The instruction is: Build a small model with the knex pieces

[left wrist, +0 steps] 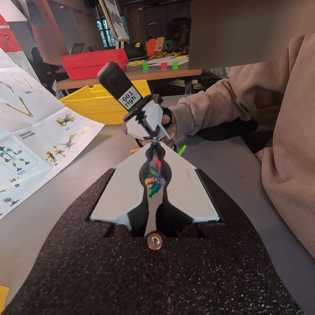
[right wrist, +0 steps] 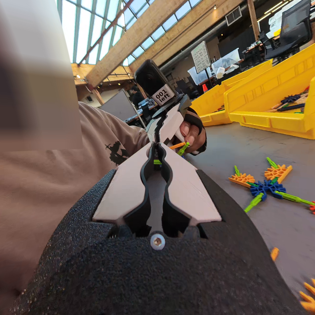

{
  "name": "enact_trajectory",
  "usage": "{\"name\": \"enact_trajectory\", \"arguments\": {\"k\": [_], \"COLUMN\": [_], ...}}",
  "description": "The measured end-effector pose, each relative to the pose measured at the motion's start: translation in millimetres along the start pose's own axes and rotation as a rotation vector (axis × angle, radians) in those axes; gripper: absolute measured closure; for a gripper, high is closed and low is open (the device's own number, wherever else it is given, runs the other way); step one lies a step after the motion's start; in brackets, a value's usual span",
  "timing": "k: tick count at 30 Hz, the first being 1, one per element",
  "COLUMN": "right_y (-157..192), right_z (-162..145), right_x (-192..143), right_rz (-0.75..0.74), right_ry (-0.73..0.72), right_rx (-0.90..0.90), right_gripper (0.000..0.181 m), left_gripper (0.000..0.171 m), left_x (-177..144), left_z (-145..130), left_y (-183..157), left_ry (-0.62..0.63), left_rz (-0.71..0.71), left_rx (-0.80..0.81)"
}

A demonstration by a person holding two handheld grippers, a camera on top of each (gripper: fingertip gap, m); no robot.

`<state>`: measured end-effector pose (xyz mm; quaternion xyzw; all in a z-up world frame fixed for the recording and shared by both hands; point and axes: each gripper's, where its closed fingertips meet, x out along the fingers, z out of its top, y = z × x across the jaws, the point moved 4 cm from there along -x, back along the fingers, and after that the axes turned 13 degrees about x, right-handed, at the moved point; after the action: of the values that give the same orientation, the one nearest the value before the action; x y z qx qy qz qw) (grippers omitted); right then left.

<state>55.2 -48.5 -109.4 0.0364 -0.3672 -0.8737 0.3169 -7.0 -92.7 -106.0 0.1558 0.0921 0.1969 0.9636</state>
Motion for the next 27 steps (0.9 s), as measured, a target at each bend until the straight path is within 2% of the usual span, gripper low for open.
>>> {"name": "enact_trajectory", "arguments": {"k": [4, 12, 16, 18, 19, 20, 21, 24, 27], "right_y": [8.7, 19.9, 23.6, 26.5, 31.4, 35.5, 37.0, 33.2, 21.4], "right_z": [2.4, -0.5, -6.0, -10.4, -16.6, -17.9, -14.5, -4.2, 6.8], "right_x": [5.1, 13.4, 16.1, 20.4, 25.3, 28.3, 27.7, 15.0, 0.4], "right_rz": [0.165, 0.395, 0.487, 0.523, 0.551, 0.576, 0.575, 0.478, 0.306], "right_ry": [-0.078, -0.127, -0.091, -0.044, 0.003, 0.024, 0.021, 0.027, 0.002], "right_rx": [0.122, 0.231, 0.264, 0.277, 0.254, 0.253, 0.235, 0.143, 0.064], "right_gripper": [0.181, 0.181, 0.181, 0.181, 0.181, 0.181, 0.181, 0.181, 0.181], "left_gripper": [0.169, 0.169, 0.169, 0.169, 0.169, 0.17, 0.17, 0.17, 0.17], "left_x": [-2.2, -5.6, -5.0, 4.4, 8.5, 8.2, 6.8, 5.5, 1.3], "left_z": [12.6, 25.3, 27.3, 15.2, 11.9, 16.4, 21.5, 19.9, 9.6], "left_y": [-3.2, -9.1, -15.6, -22.0, -26.9, -28.6, -27.4, -22.5, -18.1], "left_ry": [-0.092, -0.297, -0.344, -0.252, -0.235, -0.274, -0.297, -0.225, -0.178], "left_rz": [-0.001, -0.121, -0.2, -0.229, -0.258, -0.287, -0.292, -0.239, -0.195], "left_rx": [0.005, -0.148, -0.185, -0.156, -0.155, -0.191, -0.204, -0.121, -0.118]}}
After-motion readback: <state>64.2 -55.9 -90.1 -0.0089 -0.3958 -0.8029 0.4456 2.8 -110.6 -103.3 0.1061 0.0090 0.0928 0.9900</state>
